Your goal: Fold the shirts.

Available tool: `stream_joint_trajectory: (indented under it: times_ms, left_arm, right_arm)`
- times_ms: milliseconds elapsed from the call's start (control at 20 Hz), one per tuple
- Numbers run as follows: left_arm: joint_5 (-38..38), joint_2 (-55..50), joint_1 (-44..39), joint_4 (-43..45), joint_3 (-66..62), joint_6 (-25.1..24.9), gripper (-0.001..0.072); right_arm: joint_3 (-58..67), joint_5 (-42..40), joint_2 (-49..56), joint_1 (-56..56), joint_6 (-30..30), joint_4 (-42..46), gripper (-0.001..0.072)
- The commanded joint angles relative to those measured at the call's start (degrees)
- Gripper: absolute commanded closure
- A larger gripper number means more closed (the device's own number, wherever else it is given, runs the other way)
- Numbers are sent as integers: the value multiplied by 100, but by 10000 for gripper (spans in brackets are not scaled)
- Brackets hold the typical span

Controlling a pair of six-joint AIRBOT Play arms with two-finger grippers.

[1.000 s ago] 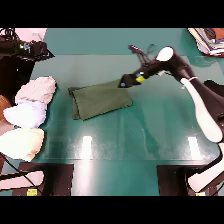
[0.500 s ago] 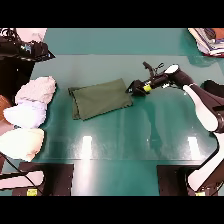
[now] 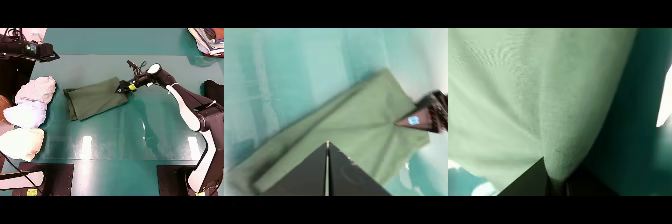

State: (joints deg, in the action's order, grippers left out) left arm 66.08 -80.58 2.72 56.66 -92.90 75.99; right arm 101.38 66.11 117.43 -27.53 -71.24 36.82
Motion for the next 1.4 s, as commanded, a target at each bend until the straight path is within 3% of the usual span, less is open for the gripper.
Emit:
stream_joint_trajectory:
  times_ms: [0, 300, 650, 950, 1350]
  left_arm:
    - [-7, -2, -407, 90, 0, -4, 680]
    - [52, 0, -1084, 208, 0, -146, 680]
    - [55, 0, -1108, 175, 0, -94, 680]
    - [33, 0, -1108, 164, 0, 68, 680]
    - [-7, -2, -1108, 164, 0, 118, 680]
  right_arm:
    - [459, 505, 37, 68, 31, 90, 696]
    - [522, 911, -1093, 1458, -391, 1283, 696]
    - [522, 935, -2485, 4310, -1010, 2334, 696]
    - [525, 863, -2540, 6242, -1276, 2280, 696]
    - [1126, 103, -2500, 6435, -1274, 1720, 696]
